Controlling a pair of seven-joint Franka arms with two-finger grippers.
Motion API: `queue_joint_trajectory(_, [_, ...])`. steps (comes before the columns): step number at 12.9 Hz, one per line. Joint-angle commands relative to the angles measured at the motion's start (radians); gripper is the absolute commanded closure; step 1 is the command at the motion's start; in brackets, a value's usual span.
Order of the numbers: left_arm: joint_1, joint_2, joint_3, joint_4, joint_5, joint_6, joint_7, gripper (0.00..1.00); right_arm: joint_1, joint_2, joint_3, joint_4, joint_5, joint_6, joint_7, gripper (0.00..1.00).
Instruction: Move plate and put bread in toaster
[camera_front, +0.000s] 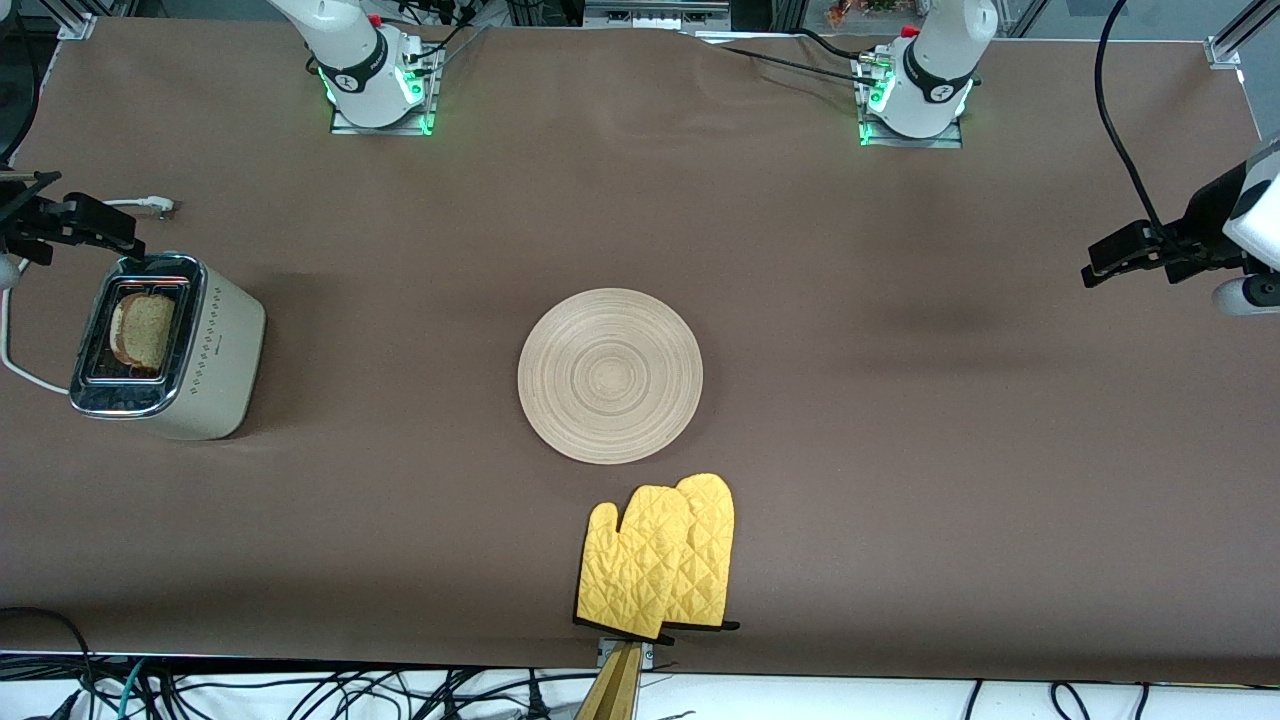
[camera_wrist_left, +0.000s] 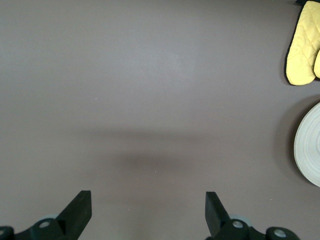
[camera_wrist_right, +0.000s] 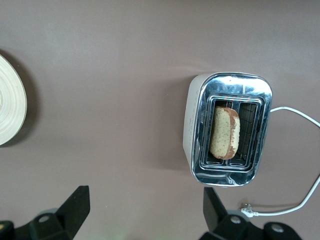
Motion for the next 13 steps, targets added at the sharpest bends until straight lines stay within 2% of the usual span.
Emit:
queue_joint_trajectory(1, [0.005, 0.006, -0.001, 0.024, 0.0, -0.015, 0.002, 0.0, -0.009, -0.009, 0.018, -0.001, -0.003, 0.004, 0.022, 0.0])
queue_joint_trajectory(4, [0.005, 0.005, 0.0, 0.024, 0.0, -0.015, 0.001, 0.0, 0.008, -0.009, 0.02, 0.001, -0.002, 0.002, 0.111, 0.0])
queue_joint_trajectory(13, [0.005, 0.006, 0.0, 0.026, 0.001, -0.015, -0.001, 0.0, 0.006, -0.006, 0.017, 0.001, -0.005, 0.004, 0.099, 0.0])
